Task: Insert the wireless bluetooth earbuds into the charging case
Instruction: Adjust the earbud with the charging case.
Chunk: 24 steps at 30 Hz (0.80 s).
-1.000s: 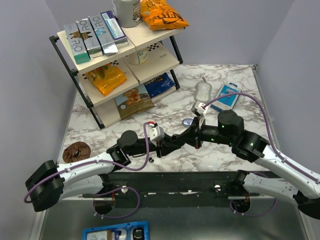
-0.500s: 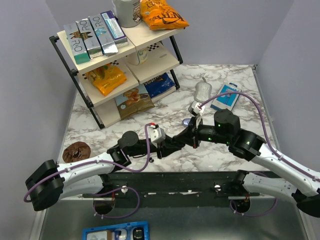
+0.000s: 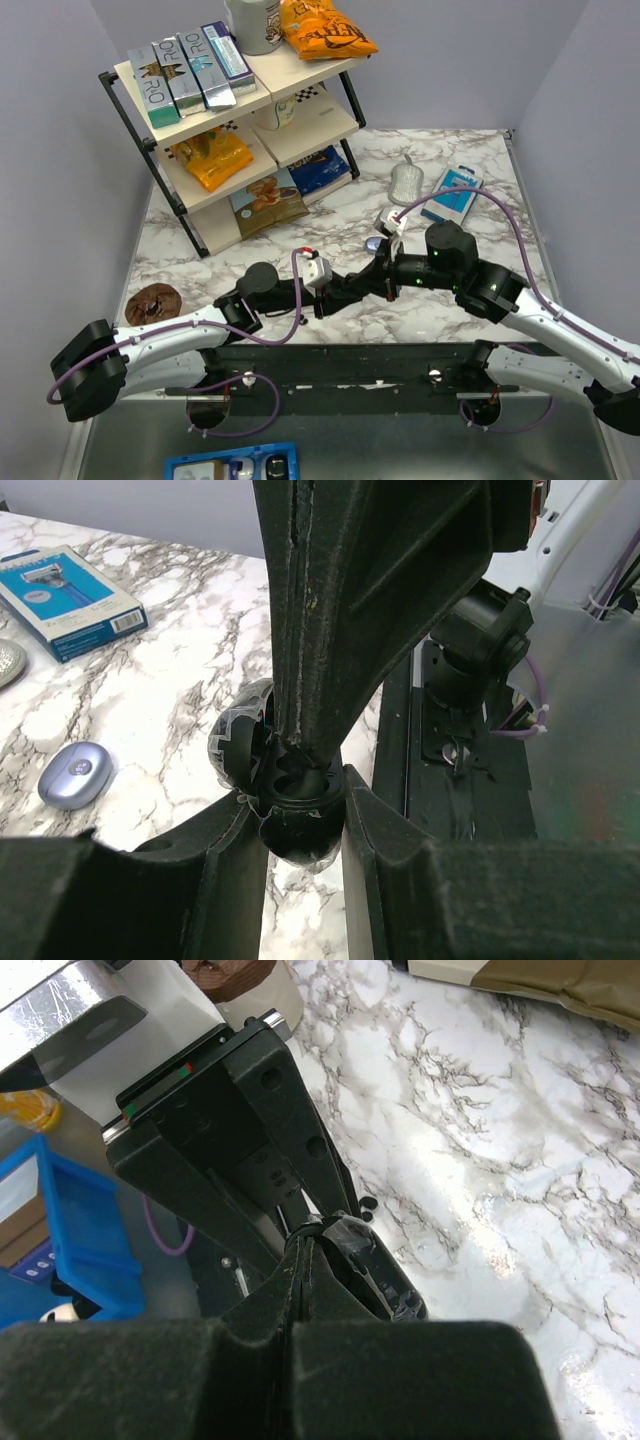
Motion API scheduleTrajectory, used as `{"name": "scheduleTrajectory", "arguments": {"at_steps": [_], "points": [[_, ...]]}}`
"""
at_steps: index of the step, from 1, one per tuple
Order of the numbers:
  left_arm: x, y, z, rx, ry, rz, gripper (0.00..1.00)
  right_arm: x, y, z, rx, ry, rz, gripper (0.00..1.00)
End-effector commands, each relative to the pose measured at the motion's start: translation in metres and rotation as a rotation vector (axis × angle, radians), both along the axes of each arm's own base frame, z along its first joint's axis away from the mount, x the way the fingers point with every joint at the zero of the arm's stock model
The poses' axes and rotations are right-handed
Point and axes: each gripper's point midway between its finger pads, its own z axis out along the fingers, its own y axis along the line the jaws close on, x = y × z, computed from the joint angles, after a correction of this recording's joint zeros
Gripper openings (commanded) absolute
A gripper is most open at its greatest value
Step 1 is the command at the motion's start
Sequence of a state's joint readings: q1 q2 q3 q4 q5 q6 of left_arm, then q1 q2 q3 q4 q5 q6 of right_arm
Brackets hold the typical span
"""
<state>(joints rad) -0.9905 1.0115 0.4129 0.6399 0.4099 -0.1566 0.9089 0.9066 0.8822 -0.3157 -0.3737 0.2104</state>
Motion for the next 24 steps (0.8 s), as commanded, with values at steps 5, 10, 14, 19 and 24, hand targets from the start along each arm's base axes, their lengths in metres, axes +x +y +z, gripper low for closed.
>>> {"name": "scheduleTrajectory", "arguments": {"at_steps": [5,10,14,19,24], "points": [[0.005,0.005,0.023,-0.063,-0.064,0.043,0.00,-0.011,-0.008,-0.017,-0.041,0.039,0.016,0.01],[0.006,0.007,0.025,-0.075,-0.070,0.058,0.00,-0.012,-0.015,-0.019,-0.050,0.033,-0.002,0.01],[0.007,0.008,0.027,-0.083,-0.074,0.066,0.00,-0.015,-0.016,-0.023,-0.054,0.042,0.009,0.01],[0.007,0.007,0.026,-0.080,-0.068,0.061,0.00,-0.015,-0.015,-0.022,-0.052,0.043,0.015,0.01],[0.006,0.006,0.018,-0.057,-0.049,0.053,0.00,-0.013,-0.014,0.017,0.048,-0.032,0.008,0.25]]}}
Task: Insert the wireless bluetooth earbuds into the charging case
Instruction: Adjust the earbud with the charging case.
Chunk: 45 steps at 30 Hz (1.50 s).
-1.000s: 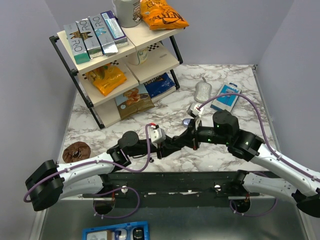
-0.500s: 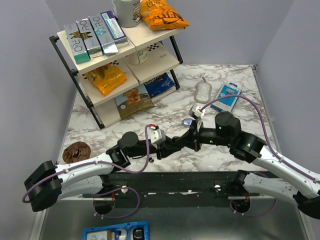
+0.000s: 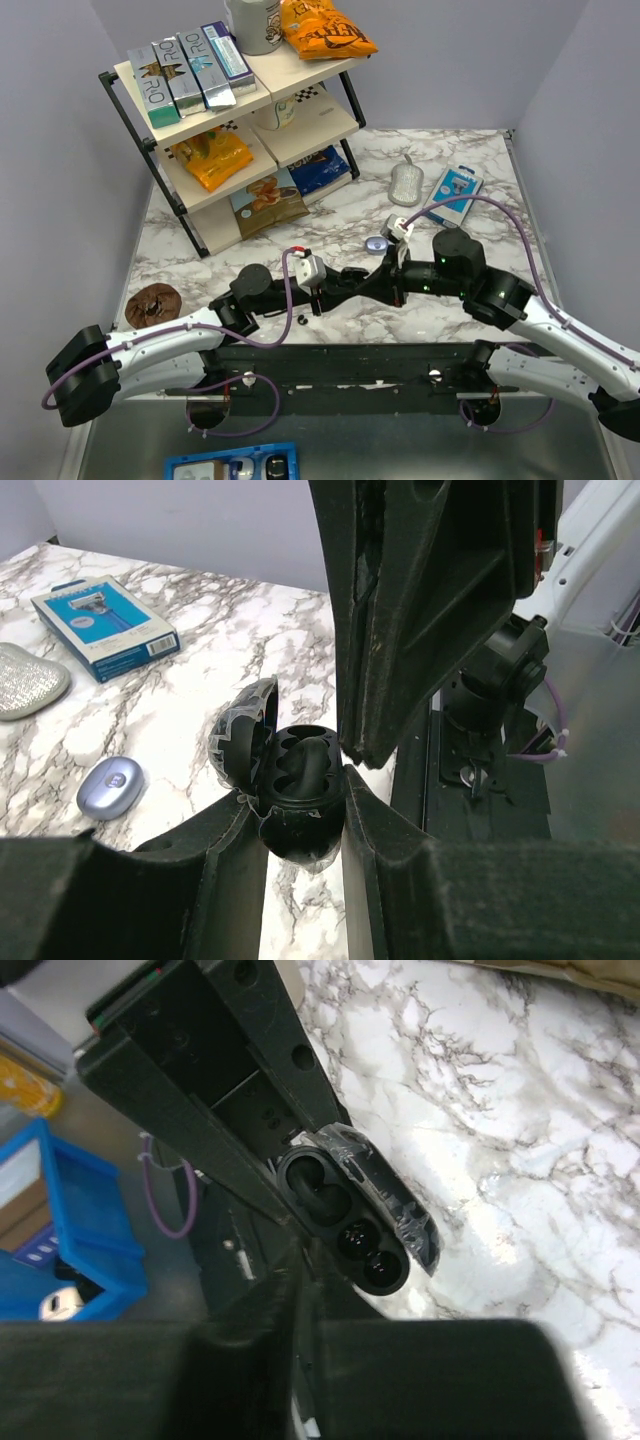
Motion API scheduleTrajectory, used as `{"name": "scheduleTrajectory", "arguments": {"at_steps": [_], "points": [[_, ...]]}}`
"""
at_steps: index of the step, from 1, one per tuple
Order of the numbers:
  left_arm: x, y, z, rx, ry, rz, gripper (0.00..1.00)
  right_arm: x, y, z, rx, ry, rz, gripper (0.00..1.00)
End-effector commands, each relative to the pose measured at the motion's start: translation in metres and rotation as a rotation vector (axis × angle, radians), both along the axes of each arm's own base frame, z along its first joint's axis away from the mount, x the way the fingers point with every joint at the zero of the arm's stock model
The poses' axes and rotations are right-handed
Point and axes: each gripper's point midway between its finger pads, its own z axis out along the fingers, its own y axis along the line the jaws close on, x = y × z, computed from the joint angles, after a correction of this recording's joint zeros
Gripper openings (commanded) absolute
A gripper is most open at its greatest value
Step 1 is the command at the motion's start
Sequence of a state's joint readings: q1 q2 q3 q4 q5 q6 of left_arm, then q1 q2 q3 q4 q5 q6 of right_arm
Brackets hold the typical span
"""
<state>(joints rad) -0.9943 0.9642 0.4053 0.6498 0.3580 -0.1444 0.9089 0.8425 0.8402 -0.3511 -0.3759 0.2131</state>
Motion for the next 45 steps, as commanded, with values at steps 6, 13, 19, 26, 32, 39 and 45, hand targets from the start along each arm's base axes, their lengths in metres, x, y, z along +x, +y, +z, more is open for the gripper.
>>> {"name": "scheduleTrajectory", "arguments": {"at_steps": [6,13,19,26,32,39,45], "points": [[-0.009,-0.002,-0.007,0.027,0.012,-0.056,0.00,-0.004,-0.003,0.041,0.040,-0.104,0.037,0.39],[-0.030,-0.002,-0.008,0.037,-0.016,-0.170,0.00,-0.013,-0.008,0.029,-0.063,-0.095,0.124,0.40],[-0.038,-0.004,-0.009,0.058,-0.030,-0.226,0.00,-0.026,-0.006,0.026,-0.063,-0.066,0.196,0.40],[-0.038,-0.007,-0.007,0.067,-0.041,-0.247,0.00,-0.029,-0.004,0.018,-0.079,-0.048,0.210,0.40],[-0.037,-0.011,-0.004,0.069,-0.041,-0.256,0.00,-0.027,-0.001,0.013,-0.091,-0.042,0.205,0.40],[-0.038,-0.014,-0.003,0.070,-0.033,-0.266,0.00,-0.011,-0.003,0.007,-0.117,-0.062,0.122,0.39],[-0.038,-0.014,-0.004,0.073,-0.024,-0.266,0.00,-0.003,-0.004,0.006,-0.126,-0.081,0.081,0.39]]}}
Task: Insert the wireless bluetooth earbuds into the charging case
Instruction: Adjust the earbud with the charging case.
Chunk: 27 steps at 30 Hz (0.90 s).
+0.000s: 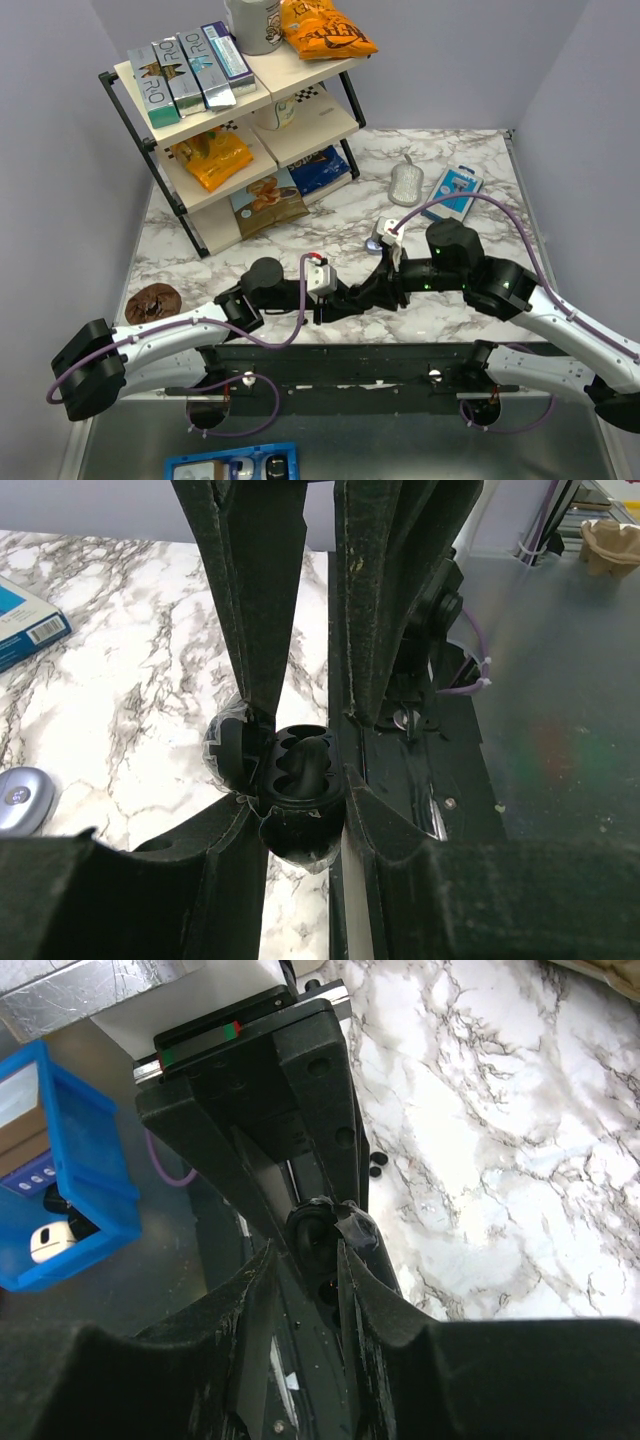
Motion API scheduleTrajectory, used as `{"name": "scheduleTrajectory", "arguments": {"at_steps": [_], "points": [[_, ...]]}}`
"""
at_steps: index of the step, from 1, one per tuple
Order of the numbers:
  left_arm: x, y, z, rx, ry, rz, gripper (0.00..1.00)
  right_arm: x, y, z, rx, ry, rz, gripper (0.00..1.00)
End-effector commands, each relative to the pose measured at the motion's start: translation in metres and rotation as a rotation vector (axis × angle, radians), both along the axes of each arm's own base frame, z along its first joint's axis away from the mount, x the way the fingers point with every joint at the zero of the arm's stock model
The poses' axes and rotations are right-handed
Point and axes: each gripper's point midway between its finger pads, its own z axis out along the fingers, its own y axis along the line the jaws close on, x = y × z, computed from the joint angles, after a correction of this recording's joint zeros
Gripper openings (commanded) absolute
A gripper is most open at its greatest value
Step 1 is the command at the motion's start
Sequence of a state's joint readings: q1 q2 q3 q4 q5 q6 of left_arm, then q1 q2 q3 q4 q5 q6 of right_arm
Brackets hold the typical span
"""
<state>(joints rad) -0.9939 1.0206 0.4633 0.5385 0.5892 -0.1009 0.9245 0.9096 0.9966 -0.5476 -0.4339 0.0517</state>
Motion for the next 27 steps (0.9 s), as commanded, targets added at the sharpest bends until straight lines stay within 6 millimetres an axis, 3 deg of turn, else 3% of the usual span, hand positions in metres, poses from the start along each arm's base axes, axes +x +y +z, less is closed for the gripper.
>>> {"name": "scheduleTrajectory", "arguments": {"at_steps": [1,17,27], "points": [[-0.004,-0.004,0.015,-0.031,-0.025,-0.037,0.00,0.008,-0.001,-0.006,-0.022,-0.020,-0.041,0.39],[0.000,-0.007,0.020,-0.021,-0.007,-0.029,0.00,0.009,0.000,-0.020,-0.064,-0.018,-0.053,0.36],[-0.001,-0.006,0.020,-0.027,-0.008,-0.023,0.00,0.010,0.002,-0.023,-0.071,-0.011,-0.051,0.18]]}}
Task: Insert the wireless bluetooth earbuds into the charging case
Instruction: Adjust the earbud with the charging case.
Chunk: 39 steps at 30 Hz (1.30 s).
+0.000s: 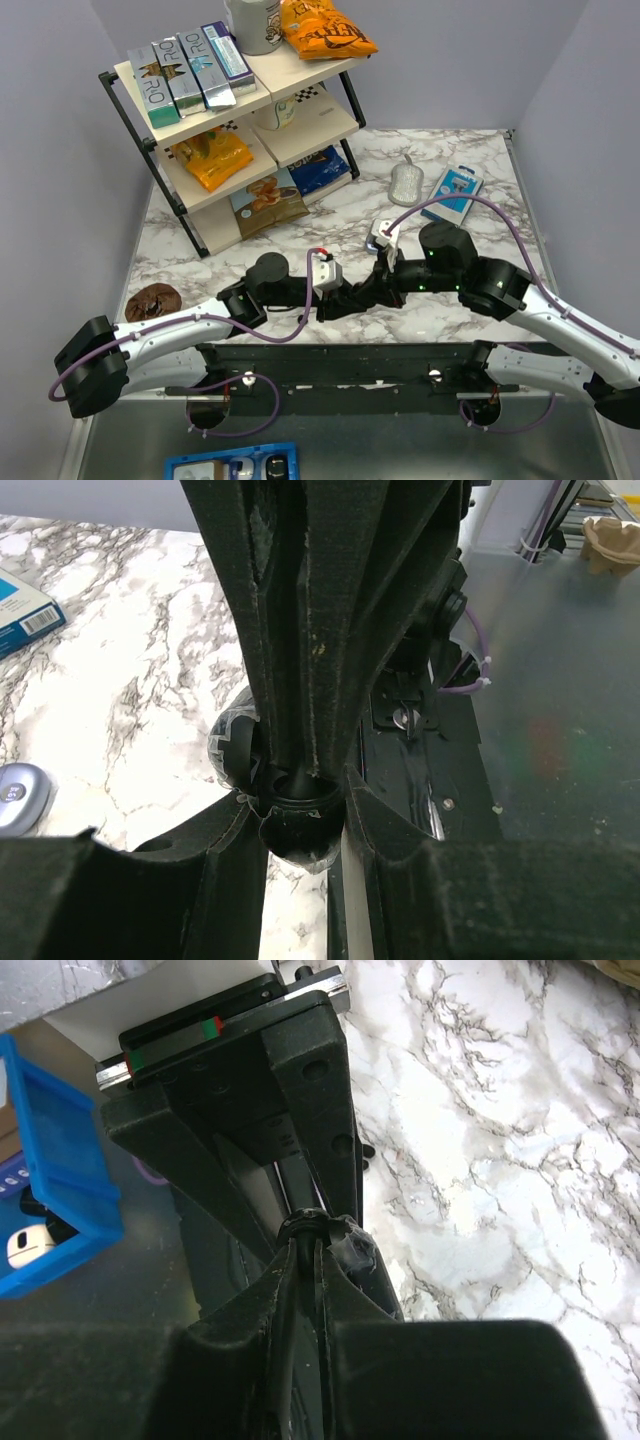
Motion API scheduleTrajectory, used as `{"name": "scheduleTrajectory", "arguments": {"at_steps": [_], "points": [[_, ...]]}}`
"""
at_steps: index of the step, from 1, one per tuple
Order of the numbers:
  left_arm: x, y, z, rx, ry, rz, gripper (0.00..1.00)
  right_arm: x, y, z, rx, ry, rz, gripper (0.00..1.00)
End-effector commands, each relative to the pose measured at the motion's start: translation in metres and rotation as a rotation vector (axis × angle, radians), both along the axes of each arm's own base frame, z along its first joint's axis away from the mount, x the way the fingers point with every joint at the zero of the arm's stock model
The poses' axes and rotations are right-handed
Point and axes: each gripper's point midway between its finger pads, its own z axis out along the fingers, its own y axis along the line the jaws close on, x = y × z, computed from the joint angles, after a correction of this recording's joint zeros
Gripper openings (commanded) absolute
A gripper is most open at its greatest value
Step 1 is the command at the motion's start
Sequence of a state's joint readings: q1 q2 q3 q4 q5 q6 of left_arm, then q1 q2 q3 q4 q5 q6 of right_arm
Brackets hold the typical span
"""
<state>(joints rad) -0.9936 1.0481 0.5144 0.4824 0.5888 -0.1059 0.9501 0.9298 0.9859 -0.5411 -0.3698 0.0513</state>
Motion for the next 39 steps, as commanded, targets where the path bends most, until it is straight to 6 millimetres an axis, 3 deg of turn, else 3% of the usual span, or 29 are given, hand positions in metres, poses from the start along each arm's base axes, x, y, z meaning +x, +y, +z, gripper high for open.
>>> {"name": "scheduleTrajectory", "arguments": {"at_steps": [1,8,39], "points": [[-0.004,0.000,0.020,-0.060,-0.032,-0.022,0.00,0.004,-0.001,-0.012,-0.034,0.002,-0.019,0.17],[-0.002,0.000,0.018,-0.057,-0.031,-0.011,0.00,0.002,0.001,-0.012,-0.030,0.007,-0.006,0.01],[0.003,-0.001,-0.009,-0.027,0.008,0.020,0.00,-0.001,-0.010,0.022,0.095,-0.059,-0.048,0.01]]}}
